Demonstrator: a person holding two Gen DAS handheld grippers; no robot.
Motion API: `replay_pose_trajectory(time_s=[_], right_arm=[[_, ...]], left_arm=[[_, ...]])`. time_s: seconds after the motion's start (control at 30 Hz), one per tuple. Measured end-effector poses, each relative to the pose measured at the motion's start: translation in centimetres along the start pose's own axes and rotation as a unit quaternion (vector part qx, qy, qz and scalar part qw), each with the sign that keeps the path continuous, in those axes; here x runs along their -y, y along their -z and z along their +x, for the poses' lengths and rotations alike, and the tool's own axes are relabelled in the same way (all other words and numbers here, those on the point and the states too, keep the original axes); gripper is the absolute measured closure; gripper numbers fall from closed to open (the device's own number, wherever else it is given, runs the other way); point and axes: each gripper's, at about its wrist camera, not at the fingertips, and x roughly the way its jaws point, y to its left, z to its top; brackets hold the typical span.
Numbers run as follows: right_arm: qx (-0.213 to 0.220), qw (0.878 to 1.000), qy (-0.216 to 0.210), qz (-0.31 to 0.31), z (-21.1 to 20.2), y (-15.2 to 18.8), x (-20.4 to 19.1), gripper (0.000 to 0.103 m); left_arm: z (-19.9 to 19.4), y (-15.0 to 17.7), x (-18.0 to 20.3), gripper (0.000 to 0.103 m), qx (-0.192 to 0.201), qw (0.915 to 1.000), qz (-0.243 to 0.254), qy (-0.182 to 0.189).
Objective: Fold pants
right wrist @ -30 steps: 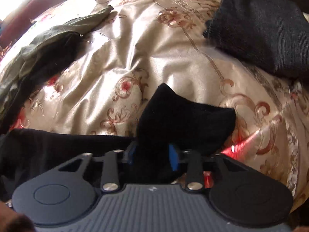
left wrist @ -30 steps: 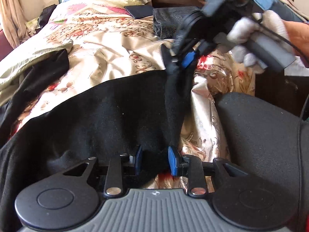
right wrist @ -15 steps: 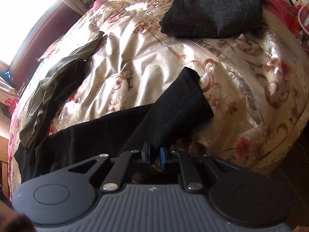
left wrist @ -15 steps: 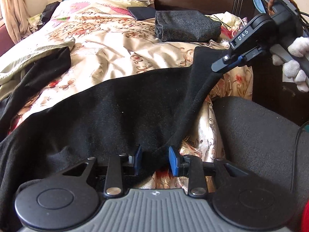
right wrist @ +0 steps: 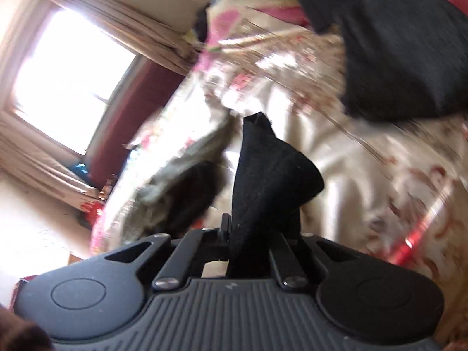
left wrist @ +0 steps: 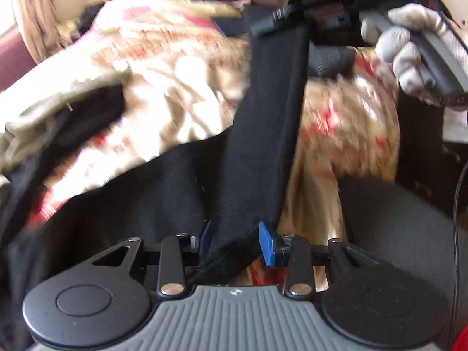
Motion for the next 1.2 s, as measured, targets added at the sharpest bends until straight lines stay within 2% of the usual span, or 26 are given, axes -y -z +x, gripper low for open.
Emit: replay_pose_trajectory(time_s=[0.07, 0.13, 0.2, 0.27, 0.33, 0.37, 0.47, 0.53, 0.6, 0.67, 0.73, 0.77, 0.83, 0.9, 0.93, 0.97, 1.0, 1.07, 1.2], right_arm=[[0.031, 0.999, -0.026, -0.031, -1.5, -1.1, -1.8, 0.098], [0.049, 0.998, -0.02, -0.035, -2.8, -1.5, -1.2, 0.098], [0.061, 0.997, 0.037, -0.037, -3.0, -1.2, 1.1, 0.098], [0.022, 0.991, 0.125, -0.044, -1.1, -0.7, 4.9, 0.092], [-0.022, 0.973, 0.227, -0.033, 0.7, 0.5, 8.2, 0.088], [-0.029, 0.97, 0.24, -0.031, 0.7, 1.2, 9.0, 0.088], [0.008, 0.974, 0.223, -0.036, -1.5, 2.4, 8.9, 0.089], [0.01, 0.972, 0.222, -0.082, -2.3, 2.9, 7.0, 0.089], [-0.013, 0.972, 0.2, -0.121, -1.8, 4.0, 4.8, 0.088], [-0.046, 0.975, 0.154, -0.154, -0.3, 5.6, 2.2, 0.088], [-0.083, 0.974, 0.11, -0.181, 2.0, 7.7, -0.1, 0.086], [-0.099, 0.973, 0.092, -0.189, 3.2, 8.6, -1.0, 0.08], [-0.148, 0.963, 0.066, -0.215, 6.2, 11.1, -2.9, 0.078], [-0.19, 0.952, 0.061, -0.232, 8.8, 13.1, -3.9, 0.078], [-0.224, 0.945, 0.064, -0.229, 10.2, 14.3, -4.0, 0.077], [-0.257, 0.935, 0.064, -0.236, 11.1, 15.3, -4.3, 0.076], [-0.266, 0.927, 0.068, -0.255, 11.5, 16.0, -4.8, 0.076], [-0.26, 0.912, 0.066, -0.31, 11.3, 16.7, -7.0, 0.075], [-0.263, 0.898, 0.023, -0.352, 12.5, 16.1, -10.9, 0.075]], left_arm=[[-1.0, -1.0, 0.0, 0.054, 0.022, 0.9997, 0.0, -0.006], [-1.2, -1.6, 0.4, 0.05, 0.041, 0.9991, 0.001, -0.011], [-0.3, -1.7, 1.1, 0.046, 0.043, 0.9991, 0.002, -0.004], [1.8, -1.6, 1.6, 0.046, 0.017, 0.9997, -0.007, 0.018], [3.6, -1.3, 2.2, 0.046, -0.017, 0.9996, -0.014, 0.02], [3.6, -1.0, 2.4, 0.047, -0.025, 0.9994, -0.014, 0.017], [1.4, 0.6, 2.2, 0.046, -0.015, 0.9996, -0.021, 0.01], [-0.5, 1.7, 1.6, 0.046, -0.014, 0.9995, -0.026, -0.011], [-2.2, 3.0, 0.5, 0.046, -0.011, 0.9982, -0.046, -0.037], [-4.0, 4.4, -1.2, 0.046, -0.005, 0.995, -0.07, -0.071], [-5.3, 5.8, -3.1, 0.046, -0.003, 0.9889, -0.099, -0.111], [-6.0, 6.7, -4.3, 0.046, -0.004, 0.9842, -0.119, -0.132], [-6.8, 8.6, -6.6, 0.046, -0.008, 0.9737, -0.152, -0.17], [-6.6, 11.1, -9.0, 0.046, -0.045, 0.9612, -0.185, -0.2], [-6.5, 12.2, -10.2, 0.045, -0.066, 0.9575, -0.207, -0.19], [-6.8, 13.3, -10.9, 0.045, -0.066, 0.9556, -0.229, -0.174], [-7.6, 14.0, -11.3, 0.045, -0.054, 0.9541, -0.245, -0.163], [-8.7, 14.3, -11.4, 0.045, -0.05, 0.9547, -0.242, -0.166], [-11.1, 14.3, -12.8, 0.045, -0.018, 0.9563, -0.222, -0.189]])
